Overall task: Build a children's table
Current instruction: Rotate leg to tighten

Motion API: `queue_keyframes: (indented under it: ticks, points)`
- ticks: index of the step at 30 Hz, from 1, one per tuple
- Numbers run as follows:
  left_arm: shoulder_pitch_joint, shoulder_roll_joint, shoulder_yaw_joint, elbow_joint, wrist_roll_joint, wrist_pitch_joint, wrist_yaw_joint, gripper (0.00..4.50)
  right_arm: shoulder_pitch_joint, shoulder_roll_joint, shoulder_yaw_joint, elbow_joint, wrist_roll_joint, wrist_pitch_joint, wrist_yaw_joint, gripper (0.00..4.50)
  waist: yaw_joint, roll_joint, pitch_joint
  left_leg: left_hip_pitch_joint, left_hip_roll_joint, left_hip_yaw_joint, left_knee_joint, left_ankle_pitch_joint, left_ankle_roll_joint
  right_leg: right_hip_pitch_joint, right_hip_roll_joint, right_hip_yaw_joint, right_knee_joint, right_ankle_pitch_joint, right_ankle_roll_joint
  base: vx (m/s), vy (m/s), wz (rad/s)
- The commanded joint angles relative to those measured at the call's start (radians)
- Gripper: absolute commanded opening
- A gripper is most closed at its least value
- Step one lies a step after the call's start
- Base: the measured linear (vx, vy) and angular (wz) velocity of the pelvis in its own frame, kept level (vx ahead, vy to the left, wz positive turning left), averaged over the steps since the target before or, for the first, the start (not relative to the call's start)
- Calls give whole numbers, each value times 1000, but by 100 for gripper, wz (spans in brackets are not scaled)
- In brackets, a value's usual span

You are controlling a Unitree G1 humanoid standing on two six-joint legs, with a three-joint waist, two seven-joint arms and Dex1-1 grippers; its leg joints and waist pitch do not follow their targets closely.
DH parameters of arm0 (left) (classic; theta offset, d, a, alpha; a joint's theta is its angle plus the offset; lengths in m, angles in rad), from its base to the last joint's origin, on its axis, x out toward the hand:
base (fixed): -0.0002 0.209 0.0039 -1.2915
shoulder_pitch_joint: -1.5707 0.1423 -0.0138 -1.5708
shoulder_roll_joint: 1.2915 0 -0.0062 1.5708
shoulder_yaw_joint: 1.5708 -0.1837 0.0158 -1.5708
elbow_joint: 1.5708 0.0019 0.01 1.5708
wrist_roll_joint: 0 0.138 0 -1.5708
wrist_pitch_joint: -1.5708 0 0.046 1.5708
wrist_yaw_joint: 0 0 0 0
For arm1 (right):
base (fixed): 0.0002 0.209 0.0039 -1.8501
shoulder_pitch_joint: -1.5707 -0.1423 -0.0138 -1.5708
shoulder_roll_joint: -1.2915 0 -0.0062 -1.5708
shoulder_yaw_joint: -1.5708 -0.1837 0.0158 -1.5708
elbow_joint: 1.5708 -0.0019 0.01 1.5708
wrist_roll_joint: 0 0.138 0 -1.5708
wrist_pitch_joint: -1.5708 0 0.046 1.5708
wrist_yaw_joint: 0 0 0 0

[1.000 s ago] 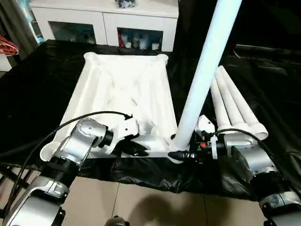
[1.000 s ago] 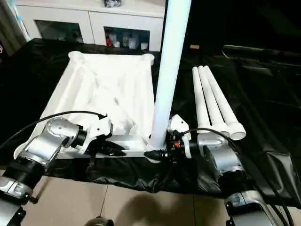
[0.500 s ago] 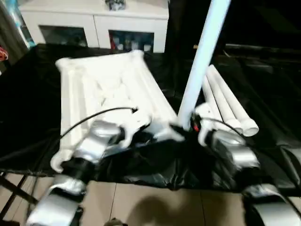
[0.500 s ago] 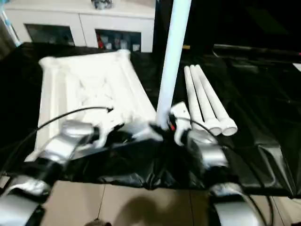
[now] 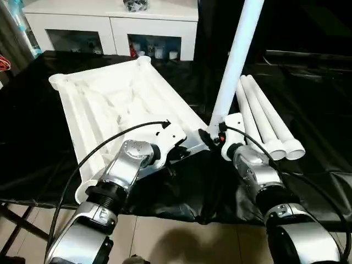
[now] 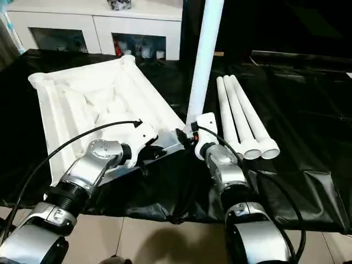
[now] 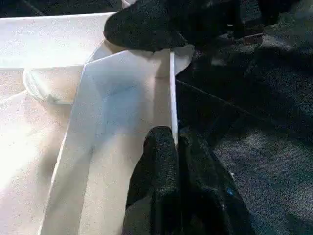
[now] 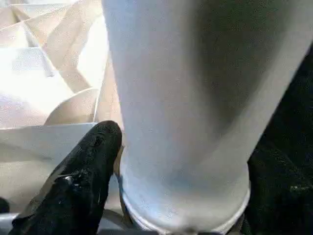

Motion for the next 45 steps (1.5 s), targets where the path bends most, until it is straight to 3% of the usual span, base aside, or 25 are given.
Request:
queue_keyframes:
  ticks: [1,5,11,14,18,19,25,33,36,39,43,45]
  points:
    - [13,-32,-49,-66,-75,-63,-113,0,12,21,73,27,-17,3,127,393,-1,-9,-58,13,52,-29,-56,-229,38,37,-100,55,-85,-219,-180,0,0,0]
    - [26,1,-57,-91,-90,-60,-183,0,20,-15,92,16,-22,-21,225,393,0,-9,-59,12,54,-27,-54,-206,53,36,-98,54,-80,-173,-197,0,0,0]
    - [36,67,-72,-110,-106,-64,-301,0,74,-88,141,-90,13,-10,509,393,7,-10,-56,13,58,-25,-53,-221,66,35,-94,52,-80,-198,-196,0,0,0]
    - [36,108,-75,-107,-108,-72,-363,0,119,-148,196,-192,44,56,711,393,15,-10,-54,16,59,-25,-55,-239,64,34,-95,53,-85,-237,-187,0,0,0]
    - [32,130,-75,-101,-109,-77,-394,0,137,-176,221,-235,57,91,797,393,27,-11,-53,17,61,-26,-56,-247,53,31,-98,54,-87,-270,-180,0,0,0]
    - [31,137,-76,-101,-111,-79,-403,0,143,-184,229,-252,60,103,821,368,29,-12,-54,18,61,-27,-57,-243,50,31,-99,54,-87,-270,-180,0,0,0]
    - [20,176,-76,-88,-109,-93,-453,0,178,-226,271,-347,71,198,927,333,37,-13,-54,16,60,-28,-57,-227,53,32,-98,54,-85,-253,-176,0,0,0]
    - [27,176,-72,-94,-111,-92,-459,0,194,-211,268,-368,62,204,897,286,36,-13,-55,18,61,-28,-57,-238,36,30,-101,54,-86,-277,-177,0,0,0]
    - [28,141,-59,-93,-115,-77,-403,0,179,-166,220,-314,48,159,778,280,32,-12,-53,16,60,-29,-59,-236,32,29,-101,53,-85,-269,-181,0,0,0]
    - [23,116,-51,-86,-113,-75,-365,0,165,-135,186,-280,47,159,686,278,24,-12,-50,22,59,-33,-62,-283,13,26,-104,54,-95,-356,-167,0,0,0]
    - [0,31,-40,-57,-89,-49,-225,0,104,-50,115,-142,16,118,382,276,3,-13,-47,24,58,-38,-68,-325,-19,24,-106,52,-100,-403,-164,0,0,0]
    - [-9,-2,-34,-51,-85,-31,-177,0,79,-22,91,-95,16,116,288,276,-6,-14,-45,29,56,-38,-66,-343,-19,20,-106,54,-105,-421,-162,0,0,0]
